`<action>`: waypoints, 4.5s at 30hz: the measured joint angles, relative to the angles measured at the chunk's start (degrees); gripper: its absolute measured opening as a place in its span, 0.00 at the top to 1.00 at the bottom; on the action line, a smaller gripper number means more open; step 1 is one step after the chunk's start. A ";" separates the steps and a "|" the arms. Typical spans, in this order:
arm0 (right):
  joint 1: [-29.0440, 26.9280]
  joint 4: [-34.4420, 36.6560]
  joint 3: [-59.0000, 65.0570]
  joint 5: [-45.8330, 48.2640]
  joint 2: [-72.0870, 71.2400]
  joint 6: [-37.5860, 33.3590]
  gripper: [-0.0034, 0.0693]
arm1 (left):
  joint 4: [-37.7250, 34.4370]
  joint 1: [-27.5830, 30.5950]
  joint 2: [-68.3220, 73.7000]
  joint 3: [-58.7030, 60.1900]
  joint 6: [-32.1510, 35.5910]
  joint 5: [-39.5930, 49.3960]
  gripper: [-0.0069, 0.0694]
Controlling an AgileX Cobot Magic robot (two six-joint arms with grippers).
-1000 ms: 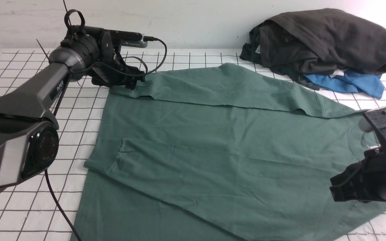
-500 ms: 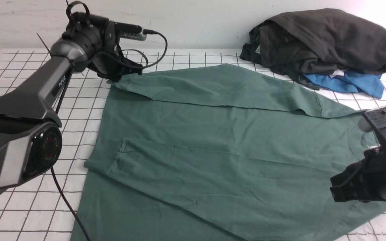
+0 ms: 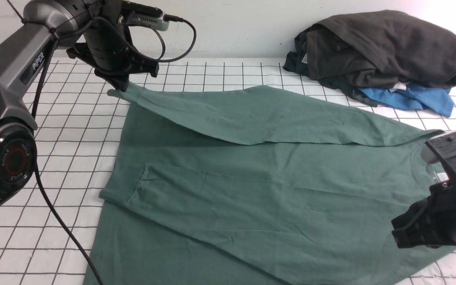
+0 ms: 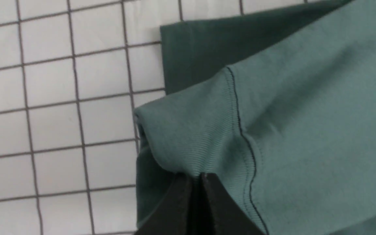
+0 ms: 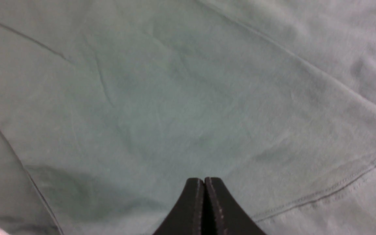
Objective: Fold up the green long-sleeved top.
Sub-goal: Use the left arm to drag and drop the cuff onto the cuff closest to the left arm, then use both arms simultaneously to clamp the lower edge of the clothing fabric, then use both arms to drag the lower edge of the fabric forward and fold it over the upper edge
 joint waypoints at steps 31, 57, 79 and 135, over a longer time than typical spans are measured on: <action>0.00 3.73 0.00 1.36 -2.12 -4.55 0.97 | -10.03 -4.32 -32.43 57.98 10.06 -2.24 0.23; 7.94 11.22 0.00 5.39 -4.31 -16.73 0.97 | -1.81 -23.39 -45.26 93.81 30.38 -27.20 0.87; 7.94 -53.83 -0.38 5.83 16.05 10.77 0.43 | -1.60 -23.39 -55.73 92.53 16.23 -25.10 0.92; 0.70 -39.15 -71.47 15.50 53.99 24.57 0.65 | 20.94 -1.39 1.80 3.27 -9.58 -13.39 0.31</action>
